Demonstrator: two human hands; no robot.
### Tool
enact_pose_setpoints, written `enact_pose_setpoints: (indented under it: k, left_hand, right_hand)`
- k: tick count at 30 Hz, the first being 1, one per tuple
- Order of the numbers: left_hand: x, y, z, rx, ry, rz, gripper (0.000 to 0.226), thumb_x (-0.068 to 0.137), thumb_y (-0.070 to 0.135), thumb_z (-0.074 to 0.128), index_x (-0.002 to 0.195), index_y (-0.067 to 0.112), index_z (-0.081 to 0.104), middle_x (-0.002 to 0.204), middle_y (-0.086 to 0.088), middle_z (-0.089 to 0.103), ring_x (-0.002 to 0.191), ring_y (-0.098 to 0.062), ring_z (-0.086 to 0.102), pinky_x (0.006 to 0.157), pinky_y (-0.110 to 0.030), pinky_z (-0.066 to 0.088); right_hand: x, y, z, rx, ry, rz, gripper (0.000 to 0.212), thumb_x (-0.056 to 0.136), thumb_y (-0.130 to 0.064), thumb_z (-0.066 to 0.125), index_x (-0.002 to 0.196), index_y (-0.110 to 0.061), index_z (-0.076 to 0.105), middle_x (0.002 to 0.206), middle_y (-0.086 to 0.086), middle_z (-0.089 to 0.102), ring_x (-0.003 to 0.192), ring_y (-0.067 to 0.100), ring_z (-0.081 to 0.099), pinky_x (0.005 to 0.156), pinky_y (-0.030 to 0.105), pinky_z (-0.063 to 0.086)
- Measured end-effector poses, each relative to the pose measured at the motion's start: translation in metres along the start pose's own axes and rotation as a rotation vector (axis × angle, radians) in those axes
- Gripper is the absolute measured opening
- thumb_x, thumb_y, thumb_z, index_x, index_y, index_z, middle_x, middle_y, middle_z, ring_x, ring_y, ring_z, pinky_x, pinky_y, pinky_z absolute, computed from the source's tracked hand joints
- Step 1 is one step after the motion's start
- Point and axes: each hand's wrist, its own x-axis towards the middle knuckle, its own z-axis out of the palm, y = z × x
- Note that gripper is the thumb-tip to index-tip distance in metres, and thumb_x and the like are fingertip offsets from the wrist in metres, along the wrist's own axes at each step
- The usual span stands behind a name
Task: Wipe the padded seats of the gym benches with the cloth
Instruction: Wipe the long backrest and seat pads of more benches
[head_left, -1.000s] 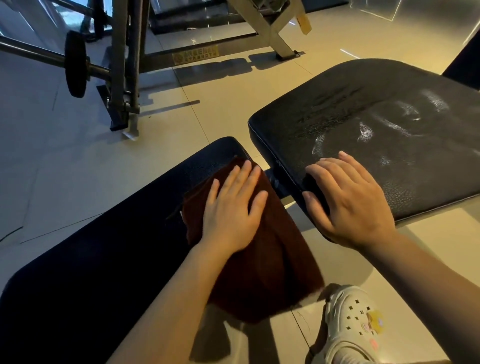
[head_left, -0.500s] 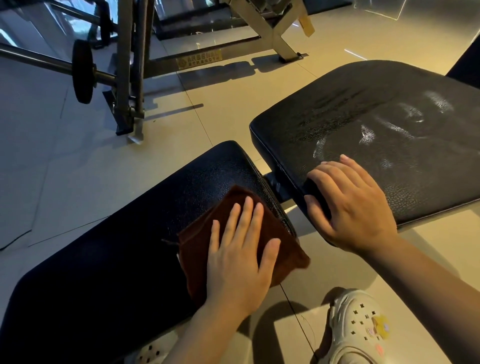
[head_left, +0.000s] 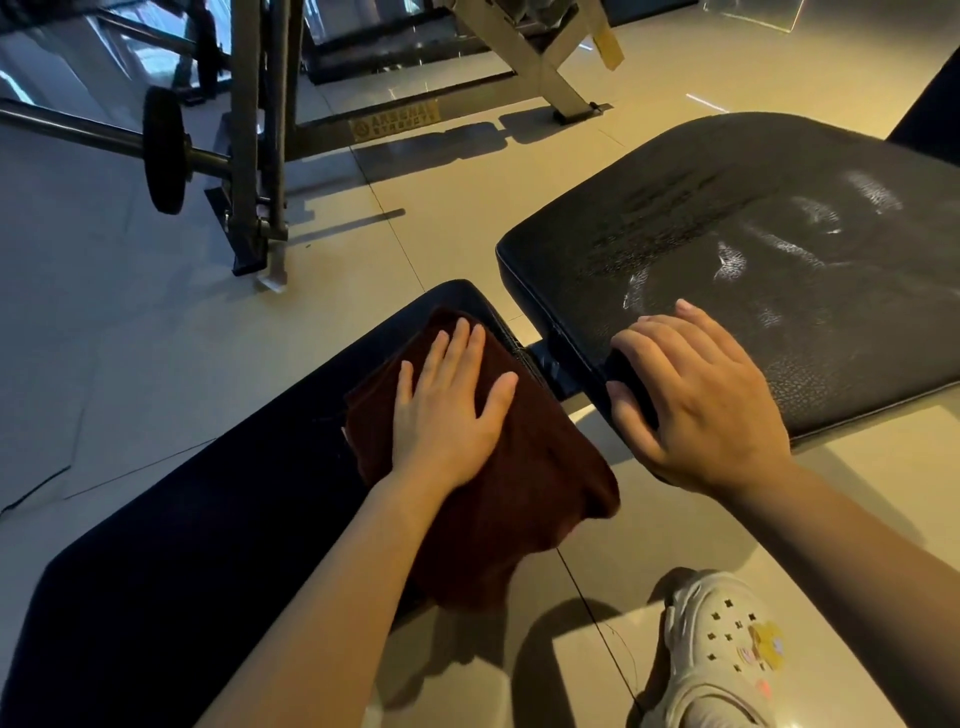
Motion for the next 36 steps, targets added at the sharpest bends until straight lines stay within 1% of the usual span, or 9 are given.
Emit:
enact_pose_setpoints:
  k: [2,5,8,11,15,19,22,29,36]
  left_hand:
    - [-0.003,0.006,-0.001,0.01,0.006,0.013,0.064,0.1,0.057,0.014,0.154,0.028,-0.004,0.163,0.009,-0.009,0.148,-0.009,-0.011,0.12,-0.039,-0.008]
    - [-0.028,0.027,0.005,0.033,-0.011,0.212,0.076,0.09,0.069,0.005,0.154,0.029,-0.005,0.162,0.01,-0.014,0.147,-0.008,-0.017,0.12,-0.04,-0.011]
    - [-0.058,0.036,0.014,0.065,-0.021,0.342,0.091,0.08,0.082,0.009,0.153,0.03,-0.008,0.16,0.01,-0.018,0.146,-0.008,-0.02,0.118,-0.04,-0.015]
    - [-0.083,0.014,0.023,0.06,0.0,0.373,0.079,0.085,0.079,0.003,0.149,0.036,-0.017,0.16,0.011,-0.018,0.146,-0.007,-0.021,0.119,-0.039,-0.015]
    - [-0.1,-0.025,0.026,-0.03,0.008,0.301,0.068,0.087,0.078,-0.003,0.147,0.047,-0.014,0.16,0.017,-0.011,0.145,0.002,-0.018,0.119,-0.037,-0.007]
    - [-0.07,-0.028,0.011,-0.002,-0.012,0.159,0.09,0.066,0.091,-0.013,0.143,0.046,-0.018,0.154,0.022,-0.026,0.141,0.003,-0.025,0.119,-0.034,-0.015]
    - [-0.038,-0.029,0.003,-0.015,-0.004,0.084,0.098,0.064,0.092,0.0,0.147,0.041,-0.014,0.156,0.018,-0.02,0.143,0.001,-0.019,0.119,-0.036,-0.012]
    - [0.045,-0.04,-0.007,-0.067,0.009,0.041,0.091,0.078,0.083,0.019,0.154,0.036,0.005,0.163,0.011,-0.002,0.149,-0.007,-0.003,0.12,-0.038,-0.005]
    - [0.045,-0.039,-0.011,-0.119,0.023,-0.1,0.087,0.081,0.075,0.018,0.155,0.032,0.007,0.164,0.006,-0.001,0.15,-0.01,-0.003,0.121,-0.041,-0.005]
  right_hand:
    - [0.0,0.0,0.0,-0.008,-0.006,0.01,0.04,0.092,-0.033,0.047,0.112,-0.003,0.063,0.109,0.016,0.066,0.106,0.032,0.06,0.113,0.04,0.028]
    - [0.0,-0.001,0.0,-0.013,-0.025,0.007,0.041,0.092,-0.033,0.047,0.114,-0.002,0.062,0.11,0.018,0.065,0.106,0.033,0.06,0.113,0.041,0.028]
    - [0.0,-0.002,-0.003,-0.014,-0.045,0.009,0.042,0.093,-0.034,0.045,0.115,-0.002,0.061,0.11,0.018,0.065,0.106,0.033,0.06,0.113,0.041,0.029]
    - [-0.001,-0.002,-0.004,-0.009,-0.048,0.019,0.042,0.093,-0.034,0.043,0.114,-0.003,0.061,0.11,0.018,0.066,0.106,0.034,0.061,0.112,0.043,0.031]
    - [-0.002,-0.002,-0.004,0.002,-0.03,0.008,0.041,0.093,-0.034,0.043,0.114,-0.003,0.062,0.11,0.018,0.066,0.106,0.034,0.061,0.112,0.043,0.03]
    - [-0.002,0.0,0.0,0.016,-0.003,0.011,0.039,0.092,-0.032,0.045,0.113,-0.002,0.061,0.108,0.018,0.065,0.104,0.035,0.061,0.111,0.044,0.031]
    - [-0.004,0.0,0.001,0.02,0.013,0.002,0.038,0.093,-0.031,0.046,0.113,-0.002,0.061,0.109,0.018,0.065,0.104,0.034,0.061,0.112,0.043,0.031]
    - [-0.004,0.002,0.004,0.024,0.041,-0.009,0.036,0.092,-0.028,0.048,0.111,-0.002,0.063,0.108,0.018,0.066,0.104,0.033,0.061,0.112,0.041,0.031]
    - [-0.003,0.002,0.002,0.025,0.032,0.008,0.036,0.091,-0.029,0.046,0.109,-0.003,0.064,0.106,0.017,0.067,0.102,0.033,0.062,0.111,0.042,0.032]
